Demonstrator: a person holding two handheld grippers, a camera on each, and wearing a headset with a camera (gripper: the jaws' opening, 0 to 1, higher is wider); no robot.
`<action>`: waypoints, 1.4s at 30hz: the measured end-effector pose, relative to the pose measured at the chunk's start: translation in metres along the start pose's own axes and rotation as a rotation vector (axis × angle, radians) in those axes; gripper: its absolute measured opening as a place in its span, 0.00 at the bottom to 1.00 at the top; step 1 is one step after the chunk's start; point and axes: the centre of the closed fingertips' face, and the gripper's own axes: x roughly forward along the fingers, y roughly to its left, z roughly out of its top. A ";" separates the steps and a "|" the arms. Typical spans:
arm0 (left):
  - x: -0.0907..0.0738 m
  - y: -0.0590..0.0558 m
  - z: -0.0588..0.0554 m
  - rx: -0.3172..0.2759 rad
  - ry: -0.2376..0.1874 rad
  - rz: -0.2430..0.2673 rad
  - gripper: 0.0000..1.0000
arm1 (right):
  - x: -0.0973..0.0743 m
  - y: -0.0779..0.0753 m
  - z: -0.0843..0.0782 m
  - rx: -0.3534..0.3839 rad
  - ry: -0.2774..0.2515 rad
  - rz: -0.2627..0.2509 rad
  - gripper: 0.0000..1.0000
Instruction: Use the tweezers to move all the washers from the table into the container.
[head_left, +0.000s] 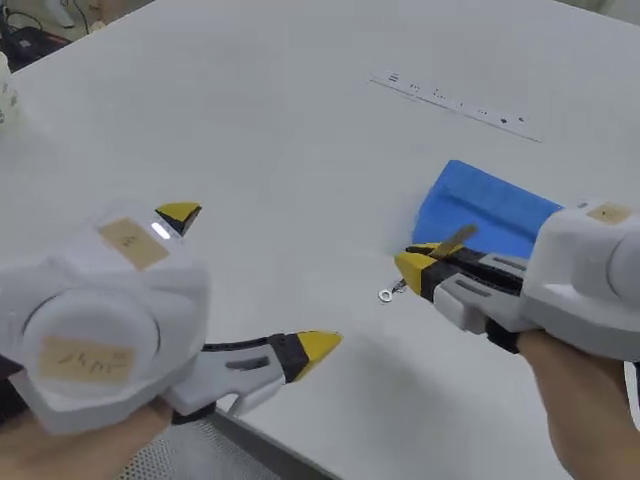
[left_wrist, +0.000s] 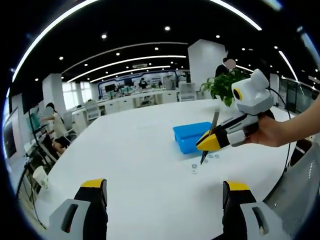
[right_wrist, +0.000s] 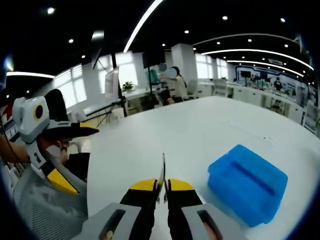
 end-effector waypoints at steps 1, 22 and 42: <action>0.000 0.001 -0.002 0.014 0.007 0.005 0.96 | 0.001 -0.002 -0.001 0.001 -0.001 -0.006 0.04; 0.004 -0.002 -0.018 0.109 0.108 0.002 0.91 | -0.004 -0.009 -0.036 -0.077 0.222 -0.002 0.02; 0.004 0.000 -0.021 0.129 0.124 0.018 0.88 | -0.002 -0.004 -0.057 -0.077 0.356 0.009 0.02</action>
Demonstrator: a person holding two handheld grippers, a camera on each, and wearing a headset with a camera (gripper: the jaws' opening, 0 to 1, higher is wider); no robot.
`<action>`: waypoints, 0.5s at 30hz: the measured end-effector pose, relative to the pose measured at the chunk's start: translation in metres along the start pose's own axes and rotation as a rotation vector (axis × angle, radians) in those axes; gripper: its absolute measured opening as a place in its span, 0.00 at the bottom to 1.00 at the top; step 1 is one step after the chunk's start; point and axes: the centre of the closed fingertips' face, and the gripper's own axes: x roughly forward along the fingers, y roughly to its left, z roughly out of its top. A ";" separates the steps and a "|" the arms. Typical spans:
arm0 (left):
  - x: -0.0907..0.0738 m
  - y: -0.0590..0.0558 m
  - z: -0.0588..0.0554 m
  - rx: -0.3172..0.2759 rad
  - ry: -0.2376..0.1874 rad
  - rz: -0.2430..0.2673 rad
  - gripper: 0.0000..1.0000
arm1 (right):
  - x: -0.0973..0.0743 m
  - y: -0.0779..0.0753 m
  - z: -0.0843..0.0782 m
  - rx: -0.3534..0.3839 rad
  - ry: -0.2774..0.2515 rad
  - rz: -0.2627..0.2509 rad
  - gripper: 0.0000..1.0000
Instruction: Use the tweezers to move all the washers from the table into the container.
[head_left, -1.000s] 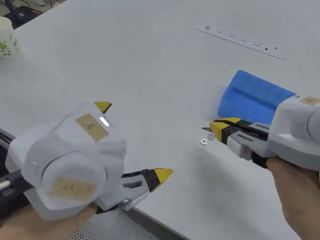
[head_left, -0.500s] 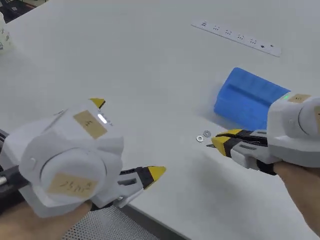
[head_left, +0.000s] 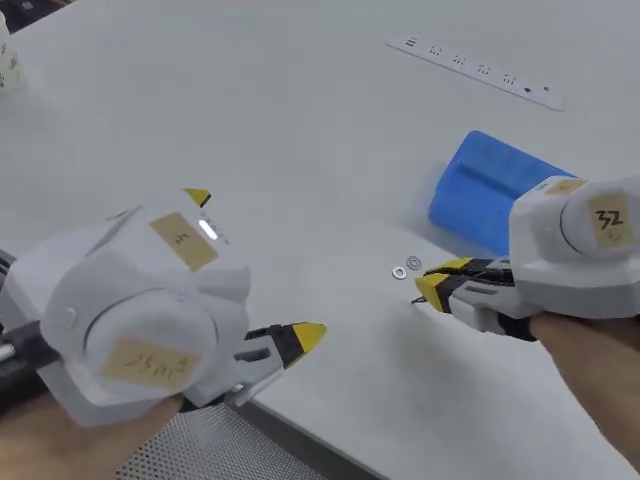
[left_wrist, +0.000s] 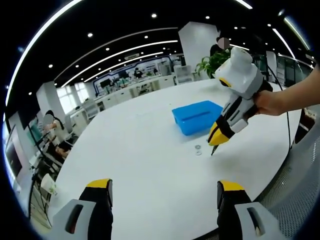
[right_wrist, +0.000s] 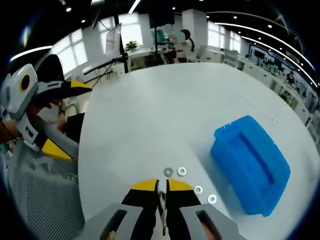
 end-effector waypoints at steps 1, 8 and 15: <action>0.000 0.000 0.000 0.001 0.000 0.000 0.88 | -0.001 -0.001 -0.001 0.010 -0.011 -0.006 0.02; 0.000 0.000 0.000 0.005 -0.002 0.003 0.87 | 0.001 -0.002 0.010 0.043 -0.172 -0.053 0.02; 0.000 0.001 -0.001 0.007 0.003 0.004 0.87 | 0.008 -0.003 0.016 0.036 -0.244 -0.087 0.03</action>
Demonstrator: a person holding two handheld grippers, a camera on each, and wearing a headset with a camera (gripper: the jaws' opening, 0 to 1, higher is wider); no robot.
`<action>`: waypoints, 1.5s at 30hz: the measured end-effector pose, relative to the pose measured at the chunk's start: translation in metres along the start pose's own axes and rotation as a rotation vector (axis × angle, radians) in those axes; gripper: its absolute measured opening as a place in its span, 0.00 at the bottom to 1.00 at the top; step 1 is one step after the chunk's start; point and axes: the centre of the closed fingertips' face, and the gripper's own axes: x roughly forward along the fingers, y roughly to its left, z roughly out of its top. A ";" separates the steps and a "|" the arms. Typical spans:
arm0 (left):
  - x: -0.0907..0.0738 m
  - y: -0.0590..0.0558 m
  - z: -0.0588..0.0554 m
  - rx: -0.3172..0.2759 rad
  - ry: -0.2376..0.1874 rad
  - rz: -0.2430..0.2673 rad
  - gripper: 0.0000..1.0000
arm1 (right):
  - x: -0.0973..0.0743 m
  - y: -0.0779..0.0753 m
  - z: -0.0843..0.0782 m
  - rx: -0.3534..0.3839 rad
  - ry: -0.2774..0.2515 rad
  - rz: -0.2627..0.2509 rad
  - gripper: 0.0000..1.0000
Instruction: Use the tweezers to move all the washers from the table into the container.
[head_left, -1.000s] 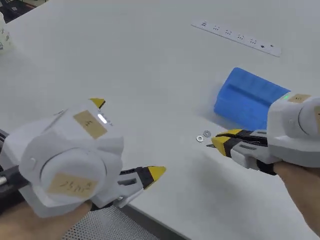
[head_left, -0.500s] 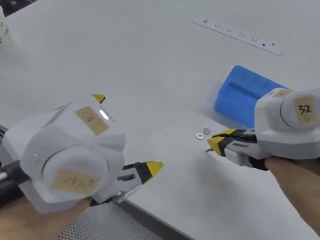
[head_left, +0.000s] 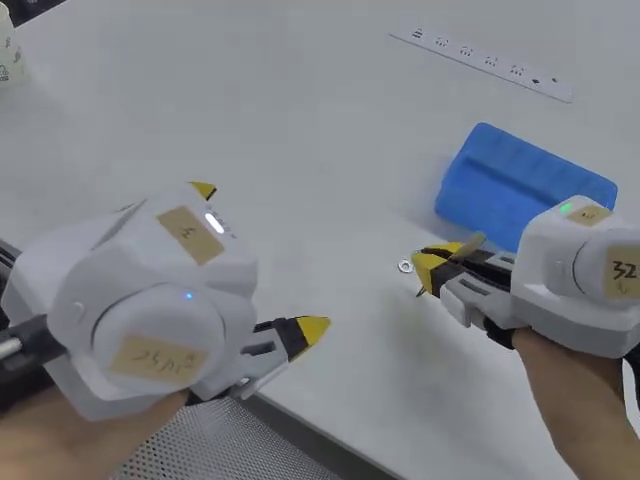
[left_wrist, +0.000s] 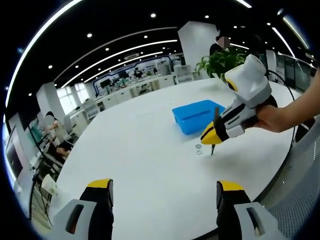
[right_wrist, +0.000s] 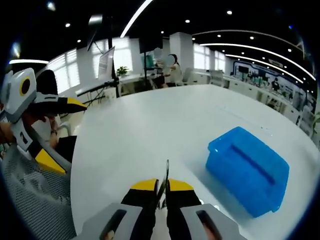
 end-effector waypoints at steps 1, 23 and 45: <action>0.000 0.000 0.000 0.000 0.000 0.000 0.87 | 0.000 0.000 -0.001 0.003 0.002 0.002 0.03; 0.000 -0.001 0.000 0.005 0.000 0.000 0.87 | 0.011 -0.013 0.022 0.124 -0.058 0.009 0.02; 0.001 0.000 -0.002 0.008 0.005 -0.004 0.88 | 0.026 -0.018 0.023 0.117 -0.060 -0.007 0.03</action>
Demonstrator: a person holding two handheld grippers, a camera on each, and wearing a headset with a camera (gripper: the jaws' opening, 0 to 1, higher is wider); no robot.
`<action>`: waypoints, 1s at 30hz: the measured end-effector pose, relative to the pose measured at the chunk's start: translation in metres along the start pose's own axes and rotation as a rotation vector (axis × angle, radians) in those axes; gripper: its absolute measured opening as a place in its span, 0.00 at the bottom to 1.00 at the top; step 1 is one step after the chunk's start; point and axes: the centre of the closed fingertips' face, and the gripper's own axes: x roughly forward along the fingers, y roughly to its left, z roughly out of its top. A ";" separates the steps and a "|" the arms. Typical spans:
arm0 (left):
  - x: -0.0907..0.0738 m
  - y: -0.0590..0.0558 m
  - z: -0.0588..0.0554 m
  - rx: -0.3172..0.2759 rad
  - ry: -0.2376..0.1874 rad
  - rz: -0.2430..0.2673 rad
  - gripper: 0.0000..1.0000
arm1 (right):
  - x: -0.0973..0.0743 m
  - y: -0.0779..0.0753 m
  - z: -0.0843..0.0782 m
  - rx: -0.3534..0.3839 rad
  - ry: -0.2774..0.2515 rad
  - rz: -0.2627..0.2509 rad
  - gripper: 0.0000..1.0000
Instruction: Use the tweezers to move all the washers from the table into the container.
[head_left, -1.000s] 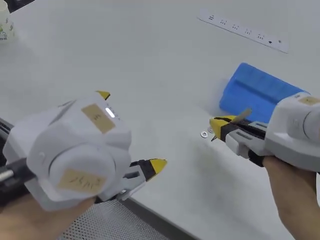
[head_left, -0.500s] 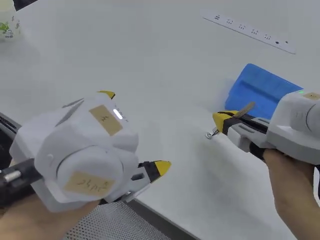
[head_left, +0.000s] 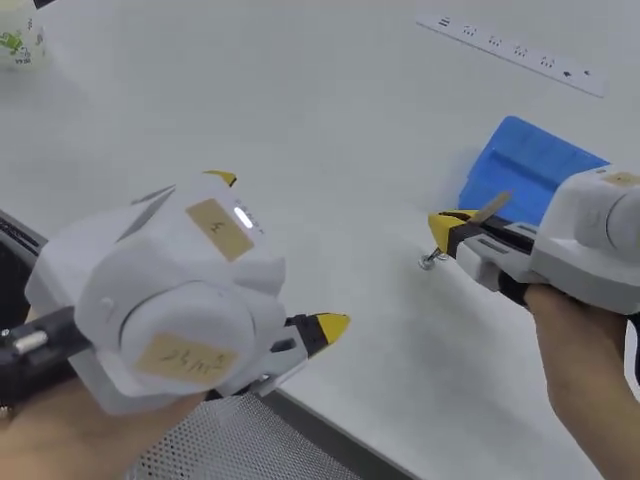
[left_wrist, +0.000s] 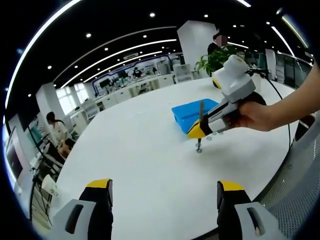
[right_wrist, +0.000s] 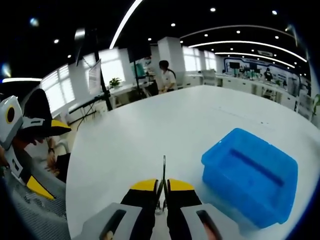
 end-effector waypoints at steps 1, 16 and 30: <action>0.000 0.000 0.000 0.001 0.001 0.000 0.88 | 0.000 0.000 0.000 -0.005 0.001 0.002 0.03; 0.000 0.001 0.000 0.006 -0.001 0.002 0.88 | 0.000 0.005 -0.002 -0.135 0.011 0.002 0.03; -0.001 0.001 0.000 0.010 0.004 0.009 0.87 | -0.002 0.005 -0.003 -0.141 0.032 0.008 0.04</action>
